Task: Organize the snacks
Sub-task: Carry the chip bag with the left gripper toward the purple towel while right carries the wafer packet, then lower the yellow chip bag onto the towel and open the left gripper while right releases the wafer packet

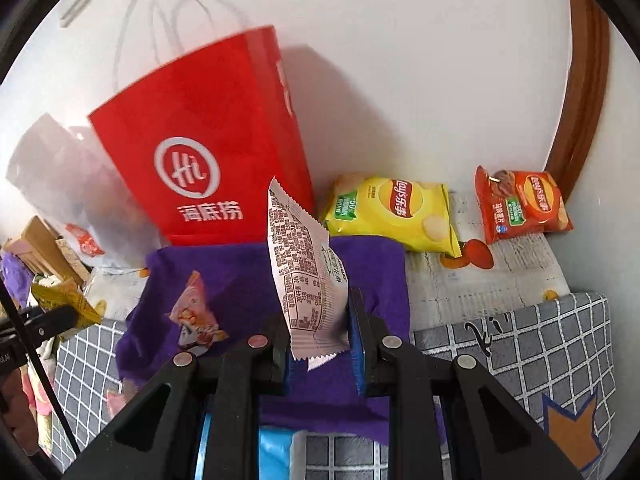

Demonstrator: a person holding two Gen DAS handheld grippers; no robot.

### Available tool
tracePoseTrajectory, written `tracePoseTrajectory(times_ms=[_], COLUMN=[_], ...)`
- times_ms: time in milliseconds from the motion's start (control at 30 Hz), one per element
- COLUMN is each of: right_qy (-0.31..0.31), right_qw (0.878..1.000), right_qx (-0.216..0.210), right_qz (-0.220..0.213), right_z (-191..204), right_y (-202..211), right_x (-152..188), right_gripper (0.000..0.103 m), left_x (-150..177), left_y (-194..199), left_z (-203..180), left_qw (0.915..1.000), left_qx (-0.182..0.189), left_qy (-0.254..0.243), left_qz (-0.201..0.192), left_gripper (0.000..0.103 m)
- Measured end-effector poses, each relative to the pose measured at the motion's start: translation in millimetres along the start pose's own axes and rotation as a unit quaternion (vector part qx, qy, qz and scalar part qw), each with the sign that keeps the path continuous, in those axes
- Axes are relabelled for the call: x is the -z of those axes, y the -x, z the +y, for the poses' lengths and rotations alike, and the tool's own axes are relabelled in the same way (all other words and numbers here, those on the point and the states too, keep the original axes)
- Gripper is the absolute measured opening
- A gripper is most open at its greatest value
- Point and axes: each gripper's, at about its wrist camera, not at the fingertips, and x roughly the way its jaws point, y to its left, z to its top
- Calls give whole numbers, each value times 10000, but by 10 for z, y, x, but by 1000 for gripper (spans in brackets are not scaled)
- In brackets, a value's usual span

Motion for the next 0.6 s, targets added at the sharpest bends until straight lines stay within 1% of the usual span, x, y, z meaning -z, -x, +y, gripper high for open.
tracePoseTrajectory(times_ms=[100,200,267,367,500,600], right_qy=[1,81,85,42,100,150], right_qw=[10000,9999,9996,9989,9980,9970], right_qx=[16,96,133,165,278,309], right_qz=[54,102,217,430,558,692], right_z=[-11,-33,-77,-170,-263,-315], right_y=[-135,-294,-430,-642,-793,-882], right_x=[-66,-85,-57,-15,9,47], right_gripper=[21,21,21,21,21,21], left_x=[-63,-101,-130,-184,-259,-270], left_y=[-132,-286,-414,-596,-788,-906], left_z=[55,95,146,222,274,297], left_qw=[9999,9997,9993,9988,9984,9981], left_qx=[-65,-209,-303,-328,-308,-434], left_qy=[61,63,151,263,379,360], left_qz=[57,104,176,244,292,267], left_gripper=[48,48,48,48,48,48])
